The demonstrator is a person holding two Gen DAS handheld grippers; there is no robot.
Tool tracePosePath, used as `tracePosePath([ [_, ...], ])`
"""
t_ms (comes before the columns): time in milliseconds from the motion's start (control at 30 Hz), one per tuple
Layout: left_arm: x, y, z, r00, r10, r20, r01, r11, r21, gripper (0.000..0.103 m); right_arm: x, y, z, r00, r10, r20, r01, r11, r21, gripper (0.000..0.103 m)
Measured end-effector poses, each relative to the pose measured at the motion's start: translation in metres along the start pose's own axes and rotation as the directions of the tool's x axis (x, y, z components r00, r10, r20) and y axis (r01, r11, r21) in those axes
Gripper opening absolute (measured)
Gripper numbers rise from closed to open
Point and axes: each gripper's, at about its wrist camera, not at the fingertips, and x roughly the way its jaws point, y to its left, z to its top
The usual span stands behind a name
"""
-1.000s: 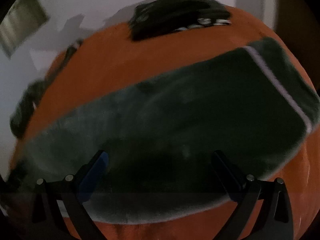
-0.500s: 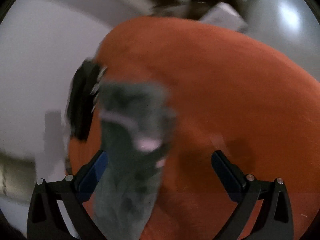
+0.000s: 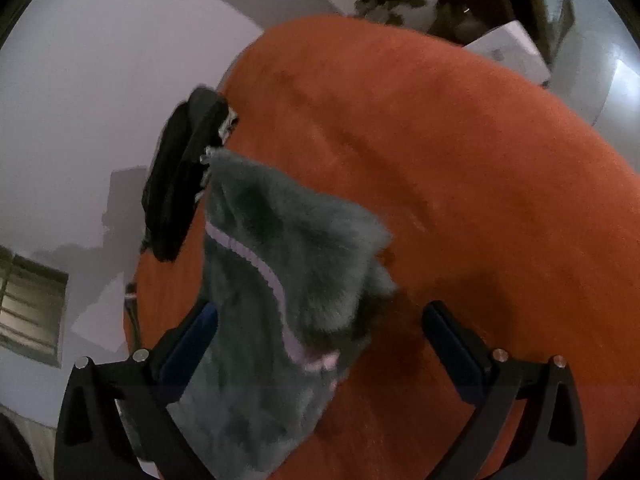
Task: Fold clothes
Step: 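Grasp the striped cuff end with the right gripper and lift it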
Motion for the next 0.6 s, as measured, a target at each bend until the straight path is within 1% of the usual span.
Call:
tracePosePath([
  [67,0.0,0.0,0.0,1.0,0.0,-0.004,0.0,1.0,0.0,0.102,0.012,0.0,0.004,1.0,0.005,-0.012,-0.005,1.0,0.003,0.095],
  [133,-0.001,0.0,0.001,1.0,-0.002,-0.006,0.002,1.0,-0.004,0.102,0.017,0.0,0.009,1.0,0.01,0.003,-0.01,1.0,-0.002,0.079],
  [167,-0.002,0.0,0.001,1.0,-0.003,-0.008,0.003,1.0,-0.006,0.102,0.018,0.0,0.01,1.0,0.012,0.008,-0.012,1.0,-0.003,0.056],
  [200,-0.004,0.001,0.002,1.0,-0.009,0.001,0.009,1.0,-0.013,0.102,0.016,-0.002,0.009,1.0,0.013,0.008,-0.013,1.0,0.0,0.045],
  [233,-0.007,0.002,0.002,1.0,-0.016,0.014,0.016,1.0,-0.023,0.102,0.013,-0.004,0.007,1.0,0.014,0.008,-0.014,1.0,0.003,0.043],
  [267,-0.01,0.003,0.003,0.999,-0.022,0.028,0.023,0.999,-0.032,0.102,0.011,-0.003,0.006,1.0,0.013,0.011,-0.013,1.0,0.0,0.037],
  [300,-0.014,0.004,0.003,0.999,-0.027,0.043,0.029,0.999,-0.04,0.102,0.009,0.003,0.005,1.0,0.01,0.021,-0.01,1.0,-0.017,0.033],
  [367,-0.02,0.006,0.006,0.997,-0.027,0.066,0.03,0.999,-0.044,0.102,0.004,0.017,0.004,0.999,0.003,0.041,-0.001,0.998,-0.057,0.029],
  [400,-0.023,0.006,0.007,0.997,-0.023,0.076,0.026,0.999,-0.043,0.102,-0.001,0.03,0.002,0.998,-0.005,0.057,0.011,0.996,-0.094,0.028],
  [467,-0.031,0.007,0.01,0.995,-0.01,0.094,0.014,0.999,-0.039,0.102,-0.016,0.066,-0.003,0.995,-0.026,0.096,0.045,0.977,-0.209,0.027],
  [500,-0.035,0.009,0.011,0.995,-0.003,0.102,0.007,0.999,-0.041,0.102,-0.023,0.086,-0.007,0.993,-0.033,0.113,0.063,0.959,-0.276,0.027],
  [533,-0.039,0.011,0.011,0.994,0.003,0.108,0.002,0.999,-0.046,0.102,-0.028,0.109,-0.016,0.991,-0.035,0.131,0.08,0.931,-0.355,0.027],
  [600,-0.047,0.017,0.011,0.993,0.014,0.119,-0.007,0.998,-0.062,0.102,-0.037,0.152,-0.039,0.987,-0.021,0.159,0.1,0.858,-0.504,0.027],
])
